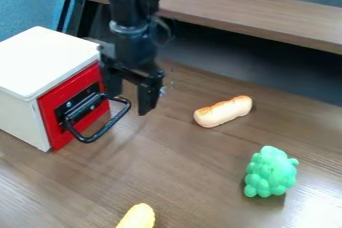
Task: Open the drawer
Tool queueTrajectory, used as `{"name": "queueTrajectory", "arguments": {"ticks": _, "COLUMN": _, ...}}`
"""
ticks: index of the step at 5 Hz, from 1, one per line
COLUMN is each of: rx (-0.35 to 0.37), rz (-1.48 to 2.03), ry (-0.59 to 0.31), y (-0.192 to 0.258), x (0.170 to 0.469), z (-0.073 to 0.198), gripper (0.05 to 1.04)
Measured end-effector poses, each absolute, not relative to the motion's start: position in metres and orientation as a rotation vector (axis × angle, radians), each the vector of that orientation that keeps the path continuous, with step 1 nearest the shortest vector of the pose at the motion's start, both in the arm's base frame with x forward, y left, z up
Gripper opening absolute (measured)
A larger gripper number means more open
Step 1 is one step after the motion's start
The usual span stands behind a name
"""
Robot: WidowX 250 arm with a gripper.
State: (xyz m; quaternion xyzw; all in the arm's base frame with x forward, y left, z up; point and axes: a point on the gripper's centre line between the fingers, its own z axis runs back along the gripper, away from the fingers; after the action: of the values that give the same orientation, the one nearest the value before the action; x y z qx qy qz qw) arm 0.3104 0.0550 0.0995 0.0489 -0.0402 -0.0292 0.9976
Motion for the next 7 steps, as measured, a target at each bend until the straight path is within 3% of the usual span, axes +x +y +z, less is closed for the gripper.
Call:
{"name": "queueTrajectory", "arguments": {"ticks": 3, "rx": 0.122, "rz": -0.020, "ry": -0.069, "y": 0.072, "x": 0.307, "z": 0.054, "gripper": 0.999}}
{"name": "queueTrajectory", "arguments": {"ticks": 5, "rx": 0.080, "rz": -0.029, "ry": -0.037, "y": 0.067, "x": 0.309, "z": 0.025, "gripper": 0.999}}
{"name": "queueTrajectory", "arguments": {"ticks": 7, "rx": 0.055, "rz": -0.109, "ry": -0.055, "y": 0.045, "x": 0.317, "z": 0.025, "gripper": 0.999}}
